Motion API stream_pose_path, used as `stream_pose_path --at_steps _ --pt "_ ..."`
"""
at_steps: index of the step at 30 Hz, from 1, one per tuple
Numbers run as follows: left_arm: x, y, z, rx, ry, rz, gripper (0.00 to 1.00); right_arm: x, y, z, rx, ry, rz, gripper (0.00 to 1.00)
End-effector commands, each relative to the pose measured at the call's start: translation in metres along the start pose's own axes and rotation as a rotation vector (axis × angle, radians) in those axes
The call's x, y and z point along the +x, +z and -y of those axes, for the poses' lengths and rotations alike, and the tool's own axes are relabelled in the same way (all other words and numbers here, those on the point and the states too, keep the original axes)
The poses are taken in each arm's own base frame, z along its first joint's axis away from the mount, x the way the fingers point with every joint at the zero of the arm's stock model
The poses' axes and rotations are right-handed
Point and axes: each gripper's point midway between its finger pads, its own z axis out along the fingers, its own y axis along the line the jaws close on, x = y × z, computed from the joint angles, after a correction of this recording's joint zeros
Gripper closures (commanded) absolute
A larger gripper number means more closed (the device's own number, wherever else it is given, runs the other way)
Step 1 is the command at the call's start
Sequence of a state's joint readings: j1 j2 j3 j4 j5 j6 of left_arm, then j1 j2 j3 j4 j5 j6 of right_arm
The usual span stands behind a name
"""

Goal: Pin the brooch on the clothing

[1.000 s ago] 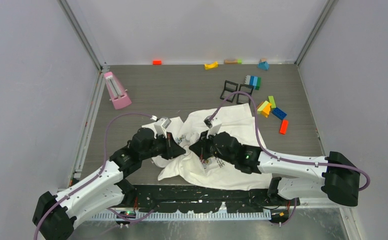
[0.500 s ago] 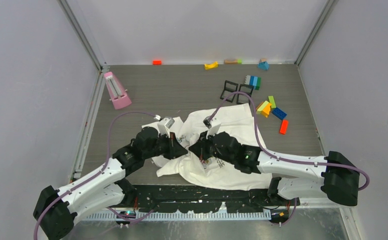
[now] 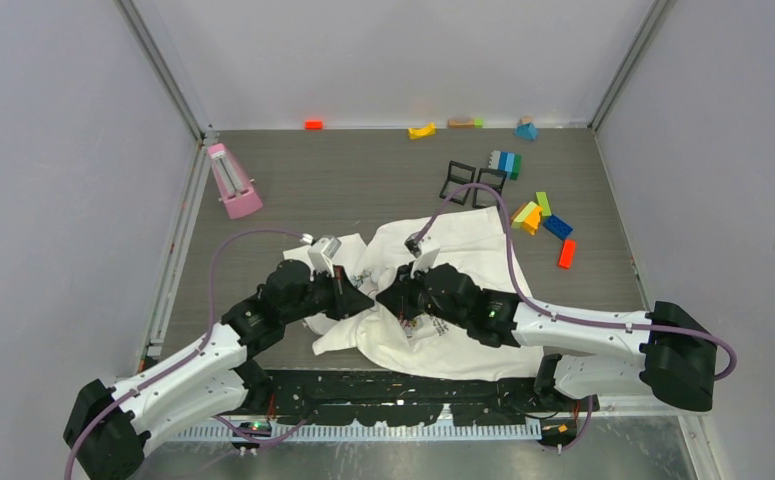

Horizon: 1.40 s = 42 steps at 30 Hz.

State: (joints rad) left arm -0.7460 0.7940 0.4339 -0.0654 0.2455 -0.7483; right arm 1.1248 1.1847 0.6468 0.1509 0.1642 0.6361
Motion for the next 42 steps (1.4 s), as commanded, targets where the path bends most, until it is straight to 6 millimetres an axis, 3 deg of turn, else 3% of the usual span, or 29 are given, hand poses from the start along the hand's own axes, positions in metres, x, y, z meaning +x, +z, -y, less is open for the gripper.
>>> stream_pose_path --at_steps 1,7,13,20,30,38,42 --pt "-0.025 -0.001 0.024 0.091 0.0 0.108 1.0 -0.02 -0.003 -0.019 -0.055 0.006 0.053 0.78" --pt "-0.023 0.0 0.021 0.089 -0.01 0.105 1.0 -0.027 -0.015 -0.019 -0.06 -0.01 0.075 0.5" --pt "-0.024 0.0 0.022 0.092 -0.011 0.109 1.0 -0.023 -0.017 -0.014 -0.046 -0.012 0.066 0.45" --pt "-0.024 0.0 0.022 0.089 -0.012 0.11 1.0 -0.014 -0.017 -0.006 -0.02 -0.004 0.044 0.59" --pt "-0.025 -0.001 0.023 0.094 -0.006 0.114 1.0 -0.008 -0.015 -0.005 -0.028 0.002 0.034 0.72" --pt "-0.025 -0.005 0.037 0.172 0.052 0.113 1.0 -0.008 -0.014 -0.006 -0.035 0.005 0.031 0.98" --pt "-0.025 -0.007 0.042 0.202 0.081 0.108 1.0 -0.007 -0.013 -0.014 -0.072 0.017 0.019 0.99"
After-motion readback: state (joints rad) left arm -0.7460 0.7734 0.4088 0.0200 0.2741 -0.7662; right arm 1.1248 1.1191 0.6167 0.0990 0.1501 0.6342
